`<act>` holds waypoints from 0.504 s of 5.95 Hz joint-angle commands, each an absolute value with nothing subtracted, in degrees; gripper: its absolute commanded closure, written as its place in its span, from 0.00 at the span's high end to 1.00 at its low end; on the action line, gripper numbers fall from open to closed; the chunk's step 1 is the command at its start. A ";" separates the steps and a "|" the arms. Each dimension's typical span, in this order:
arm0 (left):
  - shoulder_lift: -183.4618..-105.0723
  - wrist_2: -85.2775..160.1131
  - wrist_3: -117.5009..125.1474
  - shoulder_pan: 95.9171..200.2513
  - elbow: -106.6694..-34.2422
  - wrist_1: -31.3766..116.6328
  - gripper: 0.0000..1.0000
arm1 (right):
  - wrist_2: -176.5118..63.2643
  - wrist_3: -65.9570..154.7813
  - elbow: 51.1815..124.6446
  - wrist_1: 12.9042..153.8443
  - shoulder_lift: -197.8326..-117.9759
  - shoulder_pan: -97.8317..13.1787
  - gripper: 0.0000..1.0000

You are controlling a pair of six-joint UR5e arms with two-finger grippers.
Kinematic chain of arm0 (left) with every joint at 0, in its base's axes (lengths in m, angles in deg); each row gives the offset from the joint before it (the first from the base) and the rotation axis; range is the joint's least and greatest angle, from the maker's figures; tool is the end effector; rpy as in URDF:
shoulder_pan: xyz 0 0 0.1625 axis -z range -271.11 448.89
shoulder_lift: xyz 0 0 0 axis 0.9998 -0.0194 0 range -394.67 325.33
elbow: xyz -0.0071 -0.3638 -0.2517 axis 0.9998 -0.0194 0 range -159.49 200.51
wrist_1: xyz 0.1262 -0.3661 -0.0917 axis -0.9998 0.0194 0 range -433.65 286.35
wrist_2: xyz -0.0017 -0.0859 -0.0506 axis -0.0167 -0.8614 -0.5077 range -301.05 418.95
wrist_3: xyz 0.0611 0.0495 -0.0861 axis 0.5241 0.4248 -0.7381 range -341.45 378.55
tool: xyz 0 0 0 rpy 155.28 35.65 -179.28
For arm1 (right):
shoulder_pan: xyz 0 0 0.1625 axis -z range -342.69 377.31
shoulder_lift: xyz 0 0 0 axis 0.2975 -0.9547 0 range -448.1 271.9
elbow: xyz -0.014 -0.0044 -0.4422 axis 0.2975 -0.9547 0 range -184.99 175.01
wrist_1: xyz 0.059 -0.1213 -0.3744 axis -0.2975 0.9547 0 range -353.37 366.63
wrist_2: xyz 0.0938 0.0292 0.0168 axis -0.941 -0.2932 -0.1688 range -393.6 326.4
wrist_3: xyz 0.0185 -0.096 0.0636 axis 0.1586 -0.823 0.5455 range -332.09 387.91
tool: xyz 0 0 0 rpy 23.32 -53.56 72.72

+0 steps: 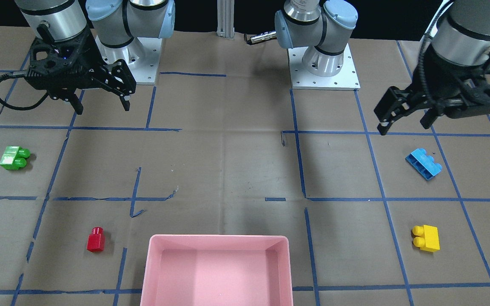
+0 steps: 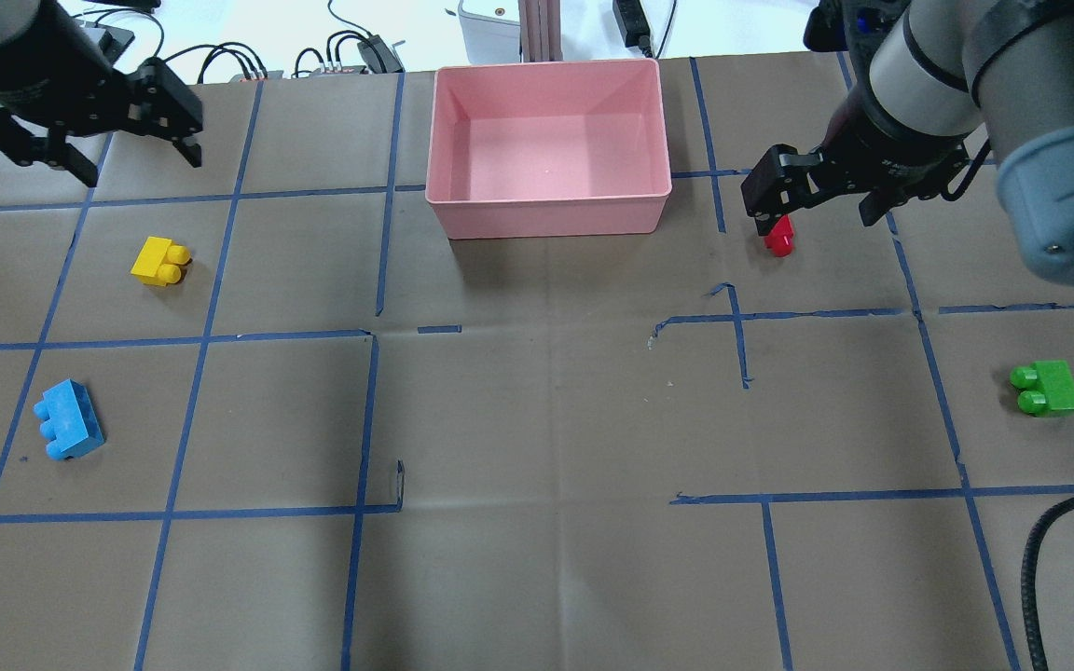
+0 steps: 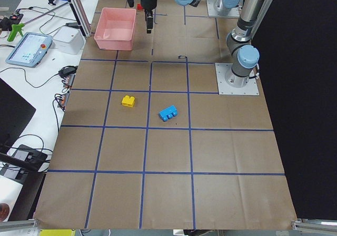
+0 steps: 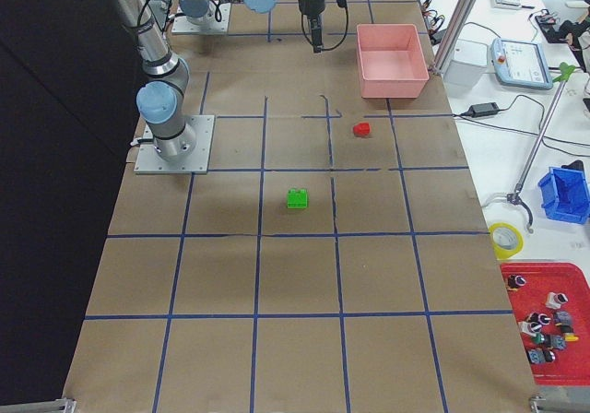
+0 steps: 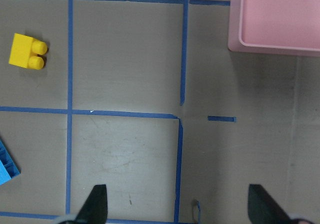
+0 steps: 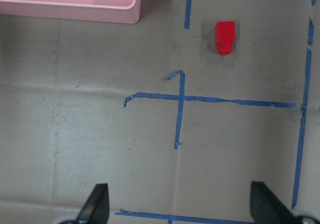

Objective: Put all blocks into box

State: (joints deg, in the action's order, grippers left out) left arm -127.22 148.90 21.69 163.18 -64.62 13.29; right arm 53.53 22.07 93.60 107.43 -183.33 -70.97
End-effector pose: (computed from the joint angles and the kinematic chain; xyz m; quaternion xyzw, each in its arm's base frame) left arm 0.0083 -0.5218 0.5129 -0.1094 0.9929 -0.0464 0.0073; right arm 0.1258 -0.4519 0.4785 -0.0375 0.9969 -0.0664 0.0207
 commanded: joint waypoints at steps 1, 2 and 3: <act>-128.53 148.78 29.69 148.64 -64.74 13.18 0.99 | 55.77 17.14 93.79 107.53 -183.80 -65.35 0.99; -129.15 148.95 29.89 144.22 -64.74 12.84 0.99 | 55.00 2.83 94.75 107.79 -183.37 -59.40 0.98; -130.29 148.95 29.72 142.08 -64.83 12.57 0.99 | 52.12 -4.88 98.16 111.10 -183.63 -50.37 0.99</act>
